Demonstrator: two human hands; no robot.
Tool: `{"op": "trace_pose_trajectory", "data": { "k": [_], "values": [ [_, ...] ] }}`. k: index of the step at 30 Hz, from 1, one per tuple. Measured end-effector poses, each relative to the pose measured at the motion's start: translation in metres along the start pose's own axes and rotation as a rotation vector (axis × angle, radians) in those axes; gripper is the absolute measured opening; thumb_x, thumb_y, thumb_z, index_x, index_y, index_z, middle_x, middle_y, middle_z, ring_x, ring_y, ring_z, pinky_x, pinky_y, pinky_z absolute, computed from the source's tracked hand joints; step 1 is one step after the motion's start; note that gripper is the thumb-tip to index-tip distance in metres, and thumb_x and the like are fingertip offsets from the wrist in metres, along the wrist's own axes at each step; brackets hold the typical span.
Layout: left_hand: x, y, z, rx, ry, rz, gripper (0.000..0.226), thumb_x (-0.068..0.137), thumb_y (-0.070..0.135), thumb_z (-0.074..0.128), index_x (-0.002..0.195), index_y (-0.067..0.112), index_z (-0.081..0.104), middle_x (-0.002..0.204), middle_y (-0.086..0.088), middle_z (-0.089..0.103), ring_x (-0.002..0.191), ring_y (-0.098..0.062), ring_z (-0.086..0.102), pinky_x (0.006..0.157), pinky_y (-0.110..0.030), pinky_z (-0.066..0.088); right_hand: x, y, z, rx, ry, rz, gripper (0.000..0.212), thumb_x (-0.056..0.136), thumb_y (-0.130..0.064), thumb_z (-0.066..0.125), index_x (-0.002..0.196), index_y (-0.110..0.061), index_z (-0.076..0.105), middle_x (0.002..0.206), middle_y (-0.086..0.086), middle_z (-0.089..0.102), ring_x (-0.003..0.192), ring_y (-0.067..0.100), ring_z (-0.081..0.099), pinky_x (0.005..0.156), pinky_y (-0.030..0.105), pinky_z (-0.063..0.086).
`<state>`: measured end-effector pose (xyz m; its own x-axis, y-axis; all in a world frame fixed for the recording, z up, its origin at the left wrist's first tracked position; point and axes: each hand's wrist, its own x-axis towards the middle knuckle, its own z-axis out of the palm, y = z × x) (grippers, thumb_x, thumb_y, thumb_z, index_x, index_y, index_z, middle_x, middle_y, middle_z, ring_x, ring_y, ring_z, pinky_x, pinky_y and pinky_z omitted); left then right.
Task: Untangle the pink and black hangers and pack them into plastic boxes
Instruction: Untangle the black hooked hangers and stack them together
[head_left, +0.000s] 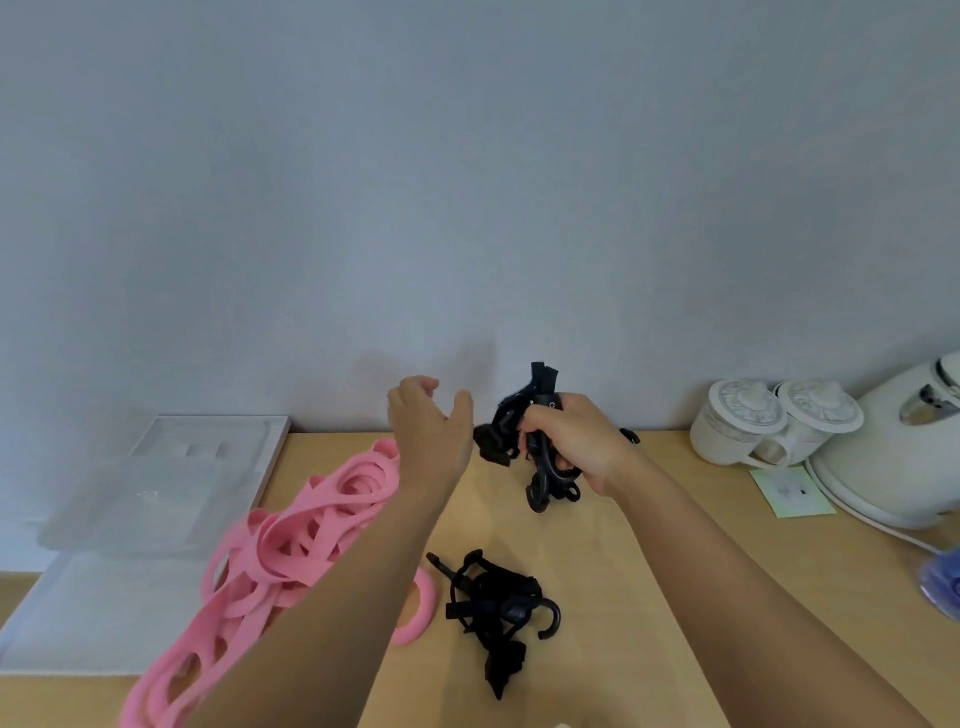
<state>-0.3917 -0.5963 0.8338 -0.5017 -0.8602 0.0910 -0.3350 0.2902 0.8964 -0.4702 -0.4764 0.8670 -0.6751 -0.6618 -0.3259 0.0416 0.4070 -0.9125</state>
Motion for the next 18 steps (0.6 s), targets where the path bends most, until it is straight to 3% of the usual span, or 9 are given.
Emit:
{"op": "trace_pose_trajectory", "data": {
  "k": [1, 3, 5, 8, 11, 13, 15, 18],
  "values": [
    [-0.005, 0.004, 0.000, -0.049, -0.021, 0.027, 0.011, 0.090, 0.023, 0.055, 0.090, 0.013, 0.052, 0.089, 0.002, 0.049, 0.083, -0.016, 0.048, 0.072, -0.029, 0.039, 0.002, -0.003, 0.000, -0.019, 0.016, -0.002, 0.003, 0.081, -0.012, 0.053, 0.079, -0.011, 0.053, 0.070, 0.007, 0.056, 0.057, 0.017, 0.039, 0.047, 0.023, 0.027],
    [-0.013, 0.009, 0.003, -0.123, -0.149, -0.006, 0.035, 0.093, 0.028, 0.049, 0.062, 0.013, 0.043, 0.059, 0.003, 0.040, 0.056, -0.013, 0.038, 0.055, -0.028, 0.029, 0.004, -0.008, -0.001, -0.068, 0.044, -0.026, 0.011, 0.081, -0.012, 0.053, 0.070, -0.012, 0.049, 0.062, 0.002, 0.051, 0.053, 0.015, 0.037, 0.047, 0.023, 0.027],
    [-0.022, 0.016, 0.003, -0.063, -0.295, -0.054, 0.054, 0.095, 0.040, 0.043, 0.051, 0.010, 0.047, 0.050, 0.000, 0.044, 0.048, -0.013, 0.040, 0.053, -0.027, 0.032, 0.005, -0.012, -0.001, -0.114, 0.037, -0.067, 0.020, 0.080, -0.011, 0.052, 0.062, -0.014, 0.043, 0.057, 0.000, 0.042, 0.049, 0.013, 0.034, 0.045, 0.022, 0.026],
    [-0.028, 0.019, 0.006, -0.042, -0.428, -0.114, 0.063, 0.096, 0.052, 0.031, 0.065, 0.008, 0.064, 0.071, -0.003, 0.066, 0.066, -0.016, 0.057, 0.072, -0.033, 0.046, 0.002, -0.017, -0.001, -0.179, -0.019, -0.097, 0.009, 0.080, -0.011, 0.051, 0.071, -0.011, 0.049, 0.065, 0.007, 0.043, 0.054, 0.016, 0.035, 0.047, 0.023, 0.027],
    [-0.022, 0.022, 0.009, -0.340, -0.515, -0.330, 0.042, 0.096, 0.053, 0.031, 0.086, 0.028, 0.063, 0.097, 0.003, 0.067, 0.094, -0.017, 0.062, 0.085, -0.037, 0.047, -0.002, -0.017, 0.001, -0.241, -0.127, -0.071, 0.007, 0.083, -0.011, 0.054, 0.077, -0.008, 0.056, 0.070, 0.010, 0.046, 0.062, 0.021, 0.039, 0.049, 0.025, 0.029],
    [-0.016, 0.023, 0.011, -0.510, -0.551, -0.382, 0.030, 0.097, 0.043, 0.039, 0.093, 0.029, 0.065, 0.102, 0.003, 0.069, 0.102, -0.014, 0.062, 0.089, -0.036, 0.049, -0.006, -0.016, 0.002, -0.270, -0.169, -0.071, 0.011, 0.087, -0.012, 0.053, 0.088, -0.003, 0.060, 0.069, 0.008, 0.047, 0.060, 0.021, 0.040, 0.050, 0.024, 0.031],
    [-0.012, 0.024, 0.011, -0.602, -0.527, -0.372, 0.027, 0.098, 0.033, 0.042, 0.095, 0.021, 0.066, 0.101, -0.002, 0.071, 0.100, -0.016, 0.063, 0.087, -0.034, 0.050, -0.007, -0.015, 0.001, -0.298, -0.138, -0.092, 0.014, 0.091, -0.013, 0.051, 0.095, -0.005, 0.062, 0.069, 0.002, 0.052, 0.058, 0.014, 0.046, 0.055, 0.021, 0.037],
    [-0.004, 0.026, 0.009, -0.698, -0.469, -0.378, 0.022, 0.097, 0.028, 0.044, 0.099, 0.014, 0.060, 0.103, -0.008, 0.070, 0.104, -0.022, 0.062, 0.093, -0.037, 0.047, -0.004, -0.010, -0.001, -0.397, 0.023, -0.151, 0.013, 0.096, -0.019, 0.047, 0.103, -0.011, 0.054, 0.081, -0.005, 0.054, 0.074, 0.010, 0.051, 0.069, 0.024, 0.040]
  ]
}}
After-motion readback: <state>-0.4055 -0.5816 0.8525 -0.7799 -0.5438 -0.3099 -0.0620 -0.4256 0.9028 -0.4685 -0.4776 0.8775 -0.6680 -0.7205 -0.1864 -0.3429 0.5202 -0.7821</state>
